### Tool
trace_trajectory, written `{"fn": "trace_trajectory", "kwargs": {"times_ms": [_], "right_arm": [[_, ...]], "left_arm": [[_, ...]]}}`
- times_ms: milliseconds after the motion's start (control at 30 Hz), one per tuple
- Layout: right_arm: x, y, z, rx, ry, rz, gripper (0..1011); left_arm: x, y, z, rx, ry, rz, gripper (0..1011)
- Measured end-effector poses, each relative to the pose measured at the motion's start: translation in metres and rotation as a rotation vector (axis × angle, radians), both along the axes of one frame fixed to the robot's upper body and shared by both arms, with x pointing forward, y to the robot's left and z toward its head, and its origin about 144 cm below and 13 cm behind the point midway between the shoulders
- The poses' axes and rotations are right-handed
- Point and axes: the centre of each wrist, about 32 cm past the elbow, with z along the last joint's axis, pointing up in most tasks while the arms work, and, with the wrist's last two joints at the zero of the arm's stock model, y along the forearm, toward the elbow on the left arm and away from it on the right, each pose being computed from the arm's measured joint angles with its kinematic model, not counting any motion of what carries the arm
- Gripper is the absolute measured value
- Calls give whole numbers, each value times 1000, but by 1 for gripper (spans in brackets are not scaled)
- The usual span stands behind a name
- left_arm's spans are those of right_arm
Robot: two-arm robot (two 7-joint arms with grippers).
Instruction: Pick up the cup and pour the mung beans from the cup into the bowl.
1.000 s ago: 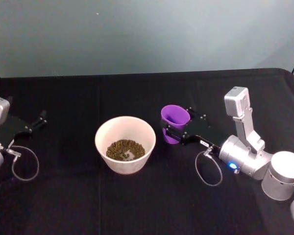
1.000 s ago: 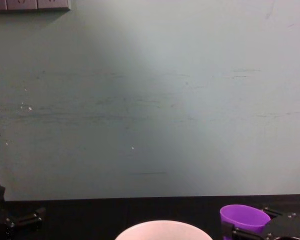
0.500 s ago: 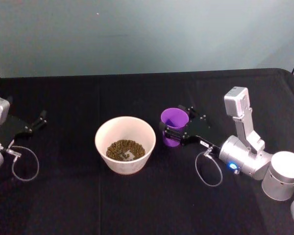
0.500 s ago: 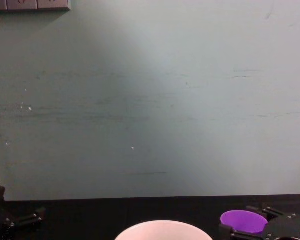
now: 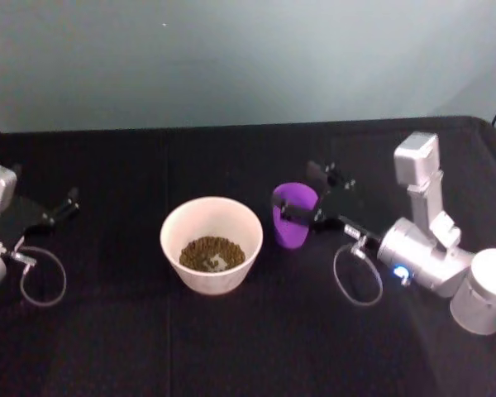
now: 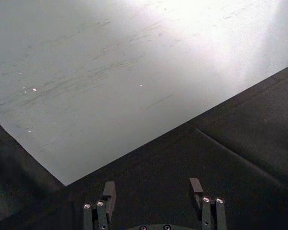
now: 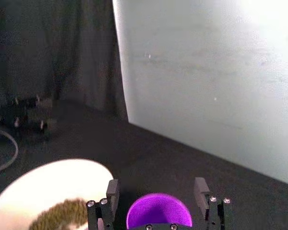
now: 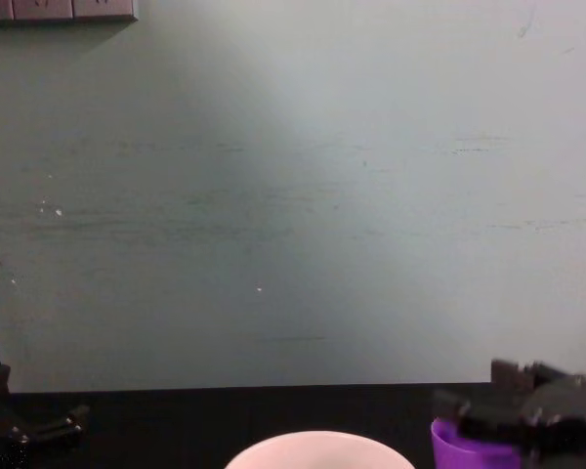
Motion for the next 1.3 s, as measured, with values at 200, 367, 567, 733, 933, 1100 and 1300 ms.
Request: {"fn": "trace_trajectory", "kwargs": {"times_ms": [200, 367, 567, 733, 933, 1100, 1300], "right_arm": [[-9, -1, 27, 61, -18, -66, 1004], [-23, 2, 37, 99, -26, -242, 1004], [-34, 8, 33, 78, -53, -444, 1004], [-35, 10, 22, 44, -93, -534, 1004], [-35, 11, 14, 30, -124, -567, 1004], [-35, 11, 15, 32, -120, -564, 1004], [-35, 11, 16, 34, -116, -562, 1004]], "left_arm": [[0, 0, 0, 0, 0, 0, 1000], [0, 0, 0, 0, 0, 0, 1000], [0, 0, 0, 0, 0, 0, 1000], [0, 0, 0, 0, 0, 0, 1000], [0, 0, 0, 0, 0, 0, 1000], [0, 0, 0, 0, 0, 0, 1000], [0, 0, 0, 0, 0, 0, 1000]]}}
